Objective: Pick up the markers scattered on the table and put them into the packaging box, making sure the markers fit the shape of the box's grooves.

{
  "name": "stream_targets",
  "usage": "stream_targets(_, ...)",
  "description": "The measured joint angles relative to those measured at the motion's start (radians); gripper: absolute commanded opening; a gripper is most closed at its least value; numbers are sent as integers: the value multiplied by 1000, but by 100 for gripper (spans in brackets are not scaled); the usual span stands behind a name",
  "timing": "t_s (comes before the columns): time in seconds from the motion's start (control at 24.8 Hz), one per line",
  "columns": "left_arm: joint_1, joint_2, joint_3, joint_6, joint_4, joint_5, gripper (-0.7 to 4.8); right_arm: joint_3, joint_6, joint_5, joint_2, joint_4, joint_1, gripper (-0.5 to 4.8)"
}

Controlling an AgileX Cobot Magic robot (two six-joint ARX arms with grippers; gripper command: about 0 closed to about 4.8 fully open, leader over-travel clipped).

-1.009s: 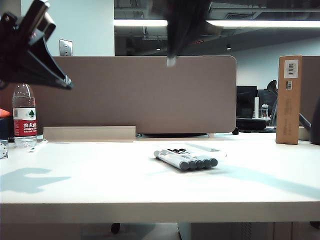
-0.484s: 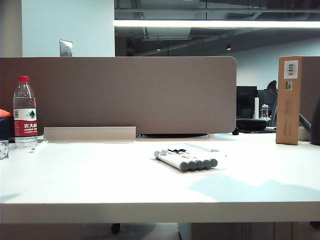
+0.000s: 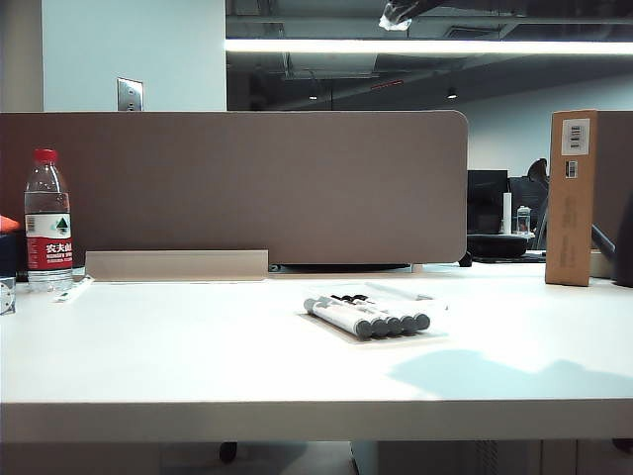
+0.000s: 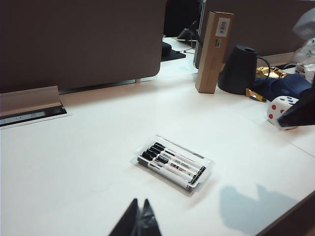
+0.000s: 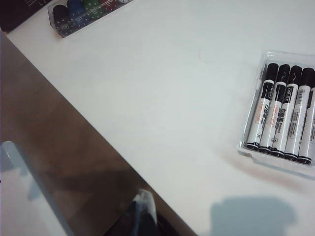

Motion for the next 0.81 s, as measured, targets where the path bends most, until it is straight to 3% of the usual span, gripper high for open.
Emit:
stream_targets(0.28,0,0,0,7,-3,1,-5,0,0,0,0,0,0,-5)
stream_targets(0.56,0,-1,-32,283,-34,-56,-5,0,0,0,0,0,0,-5)
stream_targets(0.65,41,0,-109,285,26,-113,-5,0,0,0,0,0,0,-5)
stream_targets(0.81,140,0,-220,250,124,-133,-5,0,0,0,0,0,0,-5)
